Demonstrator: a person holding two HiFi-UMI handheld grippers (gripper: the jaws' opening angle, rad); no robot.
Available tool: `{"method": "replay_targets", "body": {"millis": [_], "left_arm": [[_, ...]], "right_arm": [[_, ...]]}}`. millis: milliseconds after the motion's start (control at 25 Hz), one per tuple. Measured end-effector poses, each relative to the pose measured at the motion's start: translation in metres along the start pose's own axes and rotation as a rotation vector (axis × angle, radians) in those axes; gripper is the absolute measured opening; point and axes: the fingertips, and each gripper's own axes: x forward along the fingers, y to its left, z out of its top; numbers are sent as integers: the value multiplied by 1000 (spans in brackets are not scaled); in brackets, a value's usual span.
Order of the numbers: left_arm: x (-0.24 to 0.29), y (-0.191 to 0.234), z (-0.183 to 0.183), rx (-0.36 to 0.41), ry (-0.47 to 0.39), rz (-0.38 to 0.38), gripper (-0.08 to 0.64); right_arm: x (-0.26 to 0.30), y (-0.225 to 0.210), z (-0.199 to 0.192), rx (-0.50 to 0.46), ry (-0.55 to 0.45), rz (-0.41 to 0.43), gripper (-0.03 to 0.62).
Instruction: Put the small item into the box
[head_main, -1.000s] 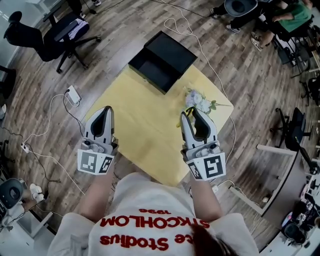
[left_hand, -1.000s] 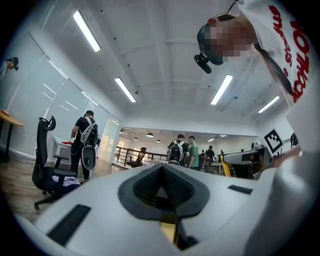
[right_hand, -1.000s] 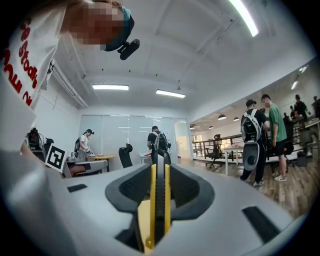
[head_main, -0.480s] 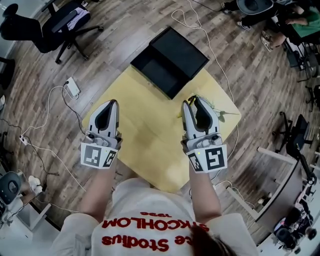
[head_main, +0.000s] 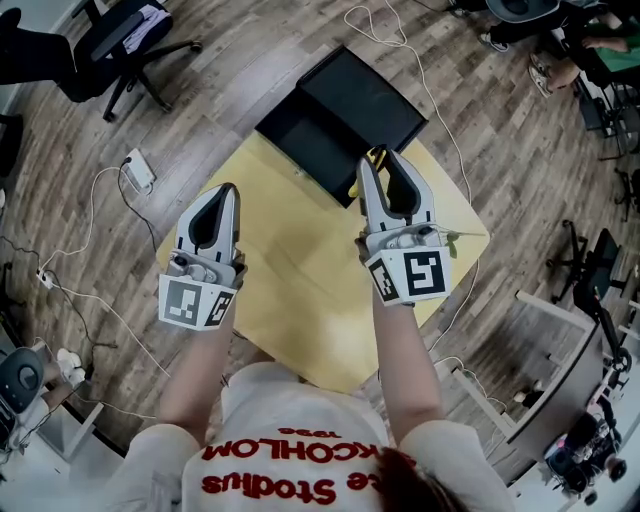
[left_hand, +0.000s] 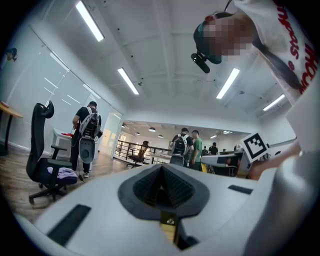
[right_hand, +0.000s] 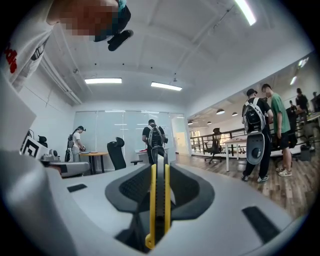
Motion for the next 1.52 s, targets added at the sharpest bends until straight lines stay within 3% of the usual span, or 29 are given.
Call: {"method": "replay_targets", "body": {"millis": [320, 600, 880, 1120, 1240, 1360, 1520], "left_arm": [[1, 7, -11, -17, 24, 12, 2], [-7, 17, -17, -24, 37, 29, 2], [-9, 18, -18, -31, 39, 41, 2], [-17, 12, -22, -31, 47, 46, 2], [-23, 12, -22, -34, 46, 62, 2], [-29, 14, -20, -33, 46, 75, 2], [-34, 12, -19, -29, 42, 88, 2]], "right_arm": [[43, -15, -70, -1, 166, 0, 117], [70, -11, -114, -111, 340, 13, 118], [102, 6, -150, -199, 613, 119, 118], [111, 6, -175, -122, 750, 163, 120], [108, 7, -184, -131, 814, 172, 124], [110, 8, -182, -141, 812, 168, 133], [107, 1, -161, -149, 683, 140, 86]]}}
